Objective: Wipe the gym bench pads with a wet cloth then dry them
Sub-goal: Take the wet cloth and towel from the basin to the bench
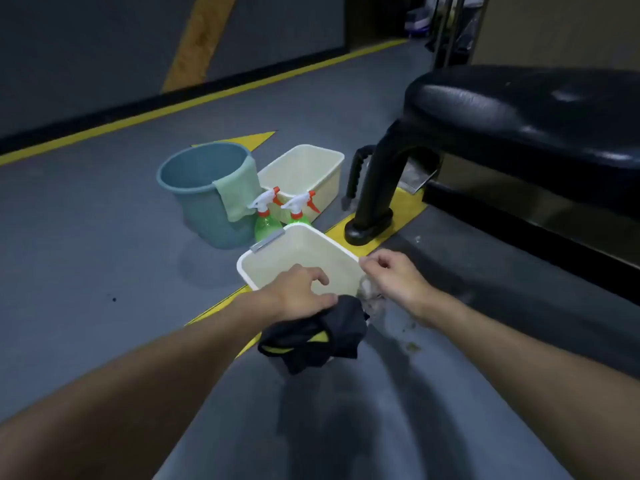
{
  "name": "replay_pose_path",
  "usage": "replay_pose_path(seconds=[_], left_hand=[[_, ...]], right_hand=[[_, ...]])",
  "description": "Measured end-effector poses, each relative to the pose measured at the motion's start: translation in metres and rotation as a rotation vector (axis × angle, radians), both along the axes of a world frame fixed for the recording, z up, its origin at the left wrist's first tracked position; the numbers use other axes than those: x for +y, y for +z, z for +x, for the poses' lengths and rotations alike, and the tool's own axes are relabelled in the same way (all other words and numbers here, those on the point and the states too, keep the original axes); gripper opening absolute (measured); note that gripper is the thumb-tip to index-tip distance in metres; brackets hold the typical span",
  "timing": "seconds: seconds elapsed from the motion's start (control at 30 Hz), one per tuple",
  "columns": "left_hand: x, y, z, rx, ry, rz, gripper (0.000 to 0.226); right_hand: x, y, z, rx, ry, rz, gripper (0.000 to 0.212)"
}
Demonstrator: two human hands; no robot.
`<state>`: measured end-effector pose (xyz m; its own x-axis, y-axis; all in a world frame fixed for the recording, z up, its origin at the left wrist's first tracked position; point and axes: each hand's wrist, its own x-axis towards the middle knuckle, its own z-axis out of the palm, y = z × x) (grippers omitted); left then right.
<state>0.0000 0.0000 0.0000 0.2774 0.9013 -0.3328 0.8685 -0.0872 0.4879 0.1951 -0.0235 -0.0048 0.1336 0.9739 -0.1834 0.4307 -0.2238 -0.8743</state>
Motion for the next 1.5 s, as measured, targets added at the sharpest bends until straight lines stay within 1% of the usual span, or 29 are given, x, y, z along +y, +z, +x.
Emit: replay_pose_path(seconds=[0.07, 0.1, 0.13, 0.2, 0.23, 0.27, 0.37, 0.47, 0.5, 0.53, 0.57, 0.6, 0.63, 0.67, 0.77, 0.83, 0.9, 1.03, 1.1, 1.2, 1.3, 1.37, 1.43, 1.5], left_hand=[[-0.01, -0.011, 0.001, 0.188, -0.026, -0.026, 0.077], [-0.018, -0.017, 0.003, 0.227, -0.022, -0.056, 0.086], [-0.026, -0.02, 0.005, 0.243, -0.02, -0.087, 0.093], [-0.037, -0.024, 0.008, 0.246, -0.01, -0.123, 0.107], [-0.04, -0.025, 0.008, 0.278, -0.017, -0.117, 0.111], [-0.043, -0.025, 0.008, 0.326, -0.043, -0.083, 0.113], [-0.051, -0.026, 0.014, 0.392, -0.046, 0.015, 0.103], [-0.059, -0.032, 0.02, 0.379, -0.021, 0.095, 0.094], [-0.061, -0.035, 0.022, 0.374, -0.011, 0.124, 0.091], [-0.064, -0.037, 0.024, 0.369, 0.001, 0.142, 0.087], [-0.067, -0.039, 0.025, 0.35, 0.011, 0.16, 0.083], [-0.068, -0.04, 0.026, 0.332, 0.02, 0.165, 0.08], [-0.07, -0.041, 0.027, 0.313, 0.024, 0.17, 0.077], [-0.071, -0.04, 0.027, 0.295, 0.028, 0.167, 0.074], [-0.072, -0.032, 0.025, 0.202, 0.063, 0.219, 0.065], [-0.07, -0.025, 0.022, 0.116, 0.113, 0.253, 0.062], [-0.062, -0.016, 0.018, 0.045, 0.149, 0.293, 0.064], [-0.032, 0.023, 0.023, -0.015, 0.099, 0.459, 0.067], [-0.011, 0.055, 0.035, -0.035, 0.085, 0.543, 0.067], [0.028, 0.112, 0.058, -0.074, 0.073, 0.666, 0.068], [0.065, 0.173, 0.085, -0.119, 0.066, 0.765, 0.072], [0.085, 0.212, 0.109, -0.174, 0.047, 0.779, 0.072], [0.1, 0.247, 0.135, -0.215, 0.018, 0.788, 0.071], [0.106, 0.274, 0.165, -0.205, -0.008, 0.78, 0.069]], right_hand=[[-0.003, -0.014, 0.003, -0.258, -0.073, -0.007, 0.028], [-0.003, -0.022, 0.006, -0.34, -0.093, -0.029, 0.034], [-0.006, -0.025, 0.006, -0.366, -0.108, -0.064, 0.043], [-0.011, -0.029, 0.004, -0.312, -0.108, -0.113, 0.06], [-0.011, -0.032, 0.003, -0.291, -0.096, -0.133, 0.064], [-0.012, -0.032, 0.001, -0.309, -0.083, -0.145, 0.064], [-0.008, -0.036, -0.004, -0.359, -0.085, -0.138, 0.054], [-0.003, -0.041, -0.008, -0.289, -0.146, -0.147, 0.04], [-0.002, -0.043, -0.008, -0.252, -0.177, -0.14, 0.03], [-0.001, -0.045, -0.007, -0.222, -0.211, -0.133, 0.015], [-0.003, -0.044, -0.006, -0.195, -0.241, -0.122, 0.01], [-0.005, -0.043, -0.004, -0.165, -0.276, -0.111, 0.021], [-0.006, -0.041, -0.002, -0.125, -0.301, -0.093, 0.026], [-0.008, -0.039, 0.001, -0.094, -0.315, -0.072, 0.024], [-0.011, -0.025, 0.011, -0.017, -0.296, -0.022, 0.009], [-0.012, -0.015, 0.018, 0.056, -0.281, -0.003, 0.009], [-0.011, -0.002, 0.025, 0.117, -0.291, 0.059, 0.011], [-0.007, 0.04, 0.035, 0.285, -0.262, 0.225, 0.019], [-0.001, 0.067, 0.04, 0.295, -0.286, 0.328, 0.021], [0.007, 0.109, 0.054, 0.189, -0.343, 0.446, 0.009], [0.002, 0.154, 0.063, 0.09, -0.309, 0.499, 0.027], [-0.005, 0.185, 0.071, 0.017, -0.277, 0.535, 0.036], [-0.008, 0.218, 0.089, -0.036, -0.304, 0.526, 0.048], [-0.004, 0.248, 0.117, -0.06, -0.339, 0.519, 0.051]])
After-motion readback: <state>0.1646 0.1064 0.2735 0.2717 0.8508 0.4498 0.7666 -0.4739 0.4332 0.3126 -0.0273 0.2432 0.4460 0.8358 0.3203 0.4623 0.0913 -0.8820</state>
